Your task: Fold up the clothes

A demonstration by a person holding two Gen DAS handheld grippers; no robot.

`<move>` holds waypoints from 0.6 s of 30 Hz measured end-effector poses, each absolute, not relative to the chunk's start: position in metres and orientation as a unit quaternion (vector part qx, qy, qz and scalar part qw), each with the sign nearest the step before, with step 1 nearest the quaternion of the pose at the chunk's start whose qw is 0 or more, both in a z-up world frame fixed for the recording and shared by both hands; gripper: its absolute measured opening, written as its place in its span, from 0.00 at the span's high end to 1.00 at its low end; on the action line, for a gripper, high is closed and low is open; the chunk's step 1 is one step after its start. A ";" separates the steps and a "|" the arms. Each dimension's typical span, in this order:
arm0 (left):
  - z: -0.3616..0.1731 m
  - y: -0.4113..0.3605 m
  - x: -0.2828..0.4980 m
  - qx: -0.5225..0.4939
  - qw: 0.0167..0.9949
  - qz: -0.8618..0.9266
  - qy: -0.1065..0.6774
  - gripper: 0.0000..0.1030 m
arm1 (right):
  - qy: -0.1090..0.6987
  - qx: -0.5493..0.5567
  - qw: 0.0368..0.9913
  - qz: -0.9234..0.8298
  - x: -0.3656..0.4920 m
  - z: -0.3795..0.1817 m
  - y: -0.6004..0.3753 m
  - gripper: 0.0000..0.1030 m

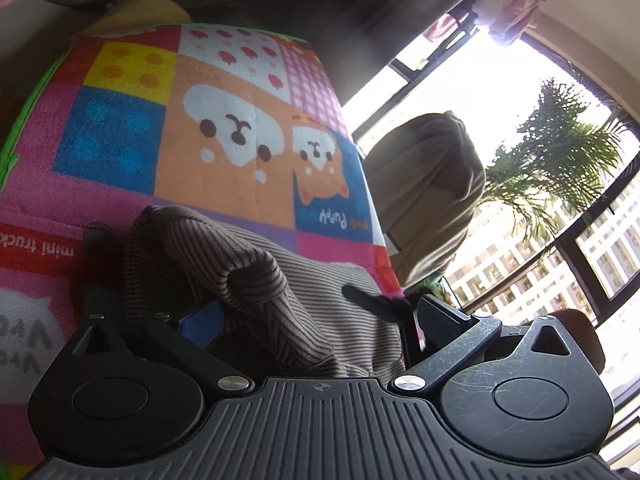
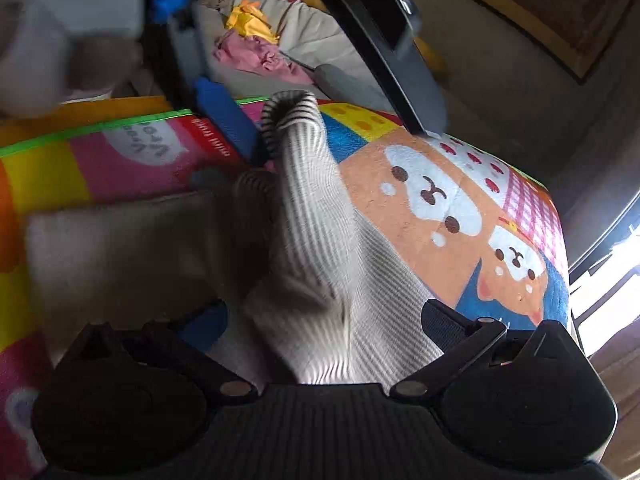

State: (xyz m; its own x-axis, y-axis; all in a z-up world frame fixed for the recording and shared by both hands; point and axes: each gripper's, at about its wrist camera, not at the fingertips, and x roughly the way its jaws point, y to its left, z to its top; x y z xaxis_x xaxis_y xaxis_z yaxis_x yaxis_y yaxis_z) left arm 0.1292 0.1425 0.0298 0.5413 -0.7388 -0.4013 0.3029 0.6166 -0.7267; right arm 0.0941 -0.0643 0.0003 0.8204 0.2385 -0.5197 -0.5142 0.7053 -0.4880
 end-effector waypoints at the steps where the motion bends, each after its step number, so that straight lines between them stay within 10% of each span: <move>1: 0.029 0.145 0.127 -0.307 0.821 -0.319 0.360 0.00 | 0.213 -0.287 0.913 0.194 0.103 0.009 -0.072 0.00; 18: -0.017 0.166 0.175 -0.467 0.769 -0.290 0.325 0.00 | 0.263 -0.175 0.929 0.194 0.117 0.004 -0.127 0.00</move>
